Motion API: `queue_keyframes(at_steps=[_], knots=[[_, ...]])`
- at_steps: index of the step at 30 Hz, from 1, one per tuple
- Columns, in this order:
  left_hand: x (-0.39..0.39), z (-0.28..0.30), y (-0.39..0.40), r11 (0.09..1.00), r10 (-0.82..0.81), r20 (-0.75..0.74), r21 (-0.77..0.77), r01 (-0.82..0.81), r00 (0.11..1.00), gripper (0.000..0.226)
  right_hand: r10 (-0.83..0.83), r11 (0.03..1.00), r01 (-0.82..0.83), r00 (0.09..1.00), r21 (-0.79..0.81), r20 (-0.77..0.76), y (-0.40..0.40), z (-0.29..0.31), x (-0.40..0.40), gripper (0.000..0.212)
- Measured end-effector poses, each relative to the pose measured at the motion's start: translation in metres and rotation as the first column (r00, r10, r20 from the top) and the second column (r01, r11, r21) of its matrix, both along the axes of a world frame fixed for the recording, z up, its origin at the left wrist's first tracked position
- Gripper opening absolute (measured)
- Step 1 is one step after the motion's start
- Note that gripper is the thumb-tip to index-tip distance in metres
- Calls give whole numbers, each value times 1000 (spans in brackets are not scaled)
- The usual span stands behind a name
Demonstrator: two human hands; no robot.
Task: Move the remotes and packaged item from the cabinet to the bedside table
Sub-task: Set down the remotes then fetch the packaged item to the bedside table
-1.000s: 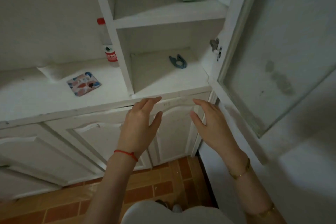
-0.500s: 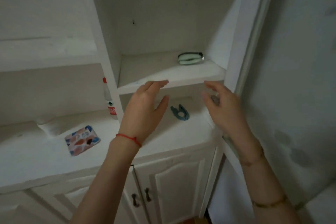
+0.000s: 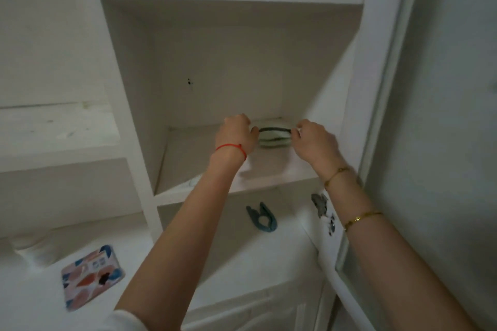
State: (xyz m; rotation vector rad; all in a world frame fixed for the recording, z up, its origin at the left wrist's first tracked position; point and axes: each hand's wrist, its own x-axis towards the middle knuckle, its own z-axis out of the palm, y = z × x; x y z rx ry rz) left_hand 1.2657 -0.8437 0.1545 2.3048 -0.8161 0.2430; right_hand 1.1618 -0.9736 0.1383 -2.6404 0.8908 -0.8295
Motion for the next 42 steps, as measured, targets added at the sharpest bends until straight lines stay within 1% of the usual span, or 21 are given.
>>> queue_keyframes(at_steps=[4, 8, 11, 14, 16, 17, 22, 23, 25, 26, 27, 29, 30, 32, 34, 35, 37, 39, 42], knots=[[17, -11, -19, 997, 48, -77, 57, -44, 996, 44, -45, 996, 45, 999, 72, -6, -16, -4, 16, 41], [31, -20, -29, 997, 51, -132, 63, -43, 990, 50, -46, 988, 48, 999, 145, -19, -19, -6, 24, 47], [35, -24, -30, 988, 99, -146, 133, -80, 984, 57, -42, 976, 40, 999, 213, 3, -23, -7, 31, 43], [34, -24, -29, 975, 136, -177, 199, -100, 975, 66, -28, 963, 10, 998, 269, 60, -24, -8, 32, 36], [37, -25, -29, 981, 123, -207, 175, -87, 971, 66, -22, 952, -9, 995, 307, 97, -23, -9, 31, 30], [38, -25, -29, 987, 106, -224, 141, -76, 969, 65, -26, 944, -15, 993, 331, 118, -23, -9, 30, 30], [34, -22, -21, 995, 24, -320, -80, -53, 947, 56, -102, 915, 15, 975, 404, 195, -14, -8, 18, 23], [32, -22, -19, 993, 16, -330, -108, -54, 944, 56, -95, 897, -21, 966, 442, 240, -12, -9, 17, 21], [29, -22, -15, 989, 8, -344, -134, -57, 939, 53, -52, 832, -167, 926, 529, 373, -9, -11, 20, 18], [27, -21, -13, 987, 1, -355, -148, -57, 935, 51, -52, 803, -213, 906, 557, 421, -7, -11, 21, 18], [25, -21, -11, 985, -13, -368, -167, -52, 930, 49, -57, 778, -242, 892, 580, 449, -5, -12, 21, 23], [20, -21, -5, 979, -45, -382, -202, -36, 923, 47, -64, 747, -269, 881, 608, 469, 1, -13, 19, 33], [17, -21, -1, 977, -56, -383, -210, -28, 922, 46, -64, 727, -288, 876, 623, 479, 4, -12, 15, 34], [12, -24, 7, 976, -69, -384, -216, -17, 921, 44, -59, 683, -322, 870, 656, 489, 9, -12, 9, 29], [8, -26, 14, 975, -87, -385, -221, 0, 919, 43, -58, 647, -345, 867, 680, 495, 13, -11, 5, 17], [6, -27, 17, 973, -102, -390, -229, 11, 915, 43, -66, 627, -359, 860, 691, 507, 14, -11, 4, 17], [0, -28, 21, 969, -116, -392, -247, 17, 913, 41, -81, 561, -399, 845, 725, 528, 16, -9, 2, 23], [-6, -28, 24, 966, -107, -383, -260, 5, 917, 39, -86, 478, -437, 840, 762, 536, 21, -6, -1, 21], [-12, -31, 29, 954, -109, -390, -299, -13, 914, 37, -108, 385, -498, 812, 777, 574, 27, -4, -9, 19]])
